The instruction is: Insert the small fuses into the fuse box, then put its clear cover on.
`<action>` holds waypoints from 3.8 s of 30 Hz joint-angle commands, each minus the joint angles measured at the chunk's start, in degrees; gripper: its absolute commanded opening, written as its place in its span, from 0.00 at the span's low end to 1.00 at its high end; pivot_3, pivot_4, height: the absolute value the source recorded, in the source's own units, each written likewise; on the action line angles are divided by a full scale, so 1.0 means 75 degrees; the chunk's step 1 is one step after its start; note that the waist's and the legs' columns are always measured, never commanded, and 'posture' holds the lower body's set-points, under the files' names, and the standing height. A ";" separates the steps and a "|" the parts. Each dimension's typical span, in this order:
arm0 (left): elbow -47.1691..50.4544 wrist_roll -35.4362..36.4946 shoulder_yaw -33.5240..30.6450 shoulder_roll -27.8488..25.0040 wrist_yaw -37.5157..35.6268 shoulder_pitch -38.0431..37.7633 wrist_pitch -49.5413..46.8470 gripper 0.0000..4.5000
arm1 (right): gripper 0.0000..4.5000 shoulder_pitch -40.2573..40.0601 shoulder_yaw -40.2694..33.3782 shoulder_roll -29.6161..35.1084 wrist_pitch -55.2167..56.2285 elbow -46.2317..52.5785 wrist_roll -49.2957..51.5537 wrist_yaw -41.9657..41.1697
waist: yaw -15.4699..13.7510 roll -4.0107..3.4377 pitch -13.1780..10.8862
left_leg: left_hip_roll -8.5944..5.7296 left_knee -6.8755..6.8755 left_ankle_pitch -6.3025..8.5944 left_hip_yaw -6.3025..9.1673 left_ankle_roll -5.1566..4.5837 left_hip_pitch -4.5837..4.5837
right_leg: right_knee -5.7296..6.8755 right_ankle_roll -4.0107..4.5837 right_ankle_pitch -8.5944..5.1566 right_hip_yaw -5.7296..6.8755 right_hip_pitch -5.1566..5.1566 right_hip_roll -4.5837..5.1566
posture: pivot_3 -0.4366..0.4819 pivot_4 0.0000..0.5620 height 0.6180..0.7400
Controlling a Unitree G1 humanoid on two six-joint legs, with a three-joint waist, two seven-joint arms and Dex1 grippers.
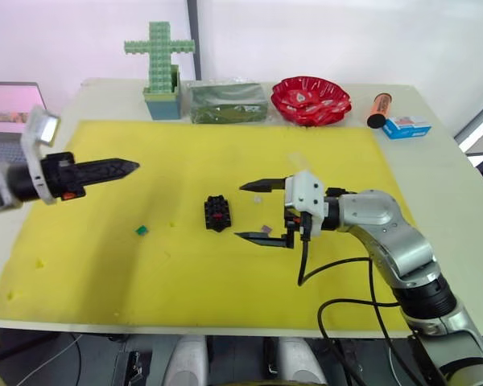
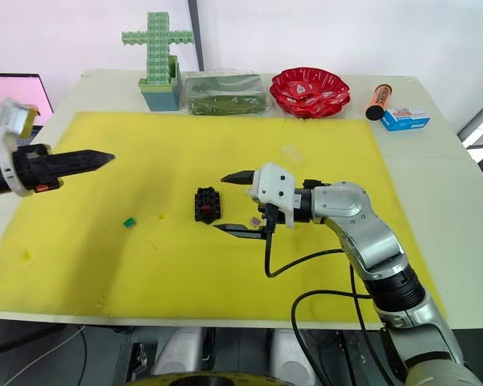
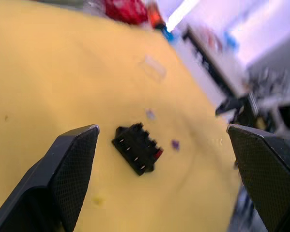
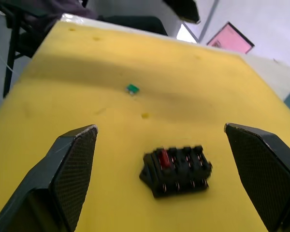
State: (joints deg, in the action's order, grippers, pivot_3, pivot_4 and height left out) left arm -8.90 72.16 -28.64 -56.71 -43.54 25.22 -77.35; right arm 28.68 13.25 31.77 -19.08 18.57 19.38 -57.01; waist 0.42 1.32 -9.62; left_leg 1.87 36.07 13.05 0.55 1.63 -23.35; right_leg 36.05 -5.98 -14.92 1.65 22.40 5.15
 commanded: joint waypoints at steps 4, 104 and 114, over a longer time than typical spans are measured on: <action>0.2102 0.5216 -0.1952 0.1813 0.4724 -0.3361 0.1458 0.99 | 1.00 0.0262 -0.0081 -0.0171 0.0129 0.0038 0.0084 -0.0044 | 0.0056 0.0007 0.0005 | 0.0012 -0.0014 0.0002 0.0007 0.0006 0.0010 | 0.0008 0.0002 0.0002 -0.0014 0.0014 0.0060 | 0.48 0.27 1.00; 0.3420 0.2277 0.1276 0.6116 0.7520 -0.5156 0.6098 0.64 | 1.00 0.0371 -0.0208 0.0035 -0.0135 0.0166 0.0055 -0.0068 | -0.0335 -0.0096 0.0075 | -0.0032 -0.0016 0.0002 -0.0048 0.0042 0.0000 | -0.0138 0.0123 0.0000 -0.0001 0.0009 0.0060 | 0.48 0.27 1.00; 0.3285 0.1870 0.1187 0.6281 0.7863 -0.5237 0.6171 0.06 | 1.00 0.0464 -0.0232 0.0032 -0.0241 0.0154 0.0092 -0.0072 | -0.0265 -0.0140 0.0100 | -0.0024 -0.0041 0.0003 -0.0048 0.0043 0.0001 | -0.0149 0.0123 -0.0001 -0.0002 0.0021 0.0061 | 0.48 0.27 1.00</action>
State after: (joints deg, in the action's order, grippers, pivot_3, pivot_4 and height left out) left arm 19.95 88.05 -19.19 -10.32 12.94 -12.03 -30.82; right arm 30.94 12.92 31.82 -21.02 17.76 19.37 -57.71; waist -1.57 0.27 -8.87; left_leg 1.70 35.70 13.08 0.19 1.95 -23.33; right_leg 34.93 -5.05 -14.92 1.63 22.57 5.60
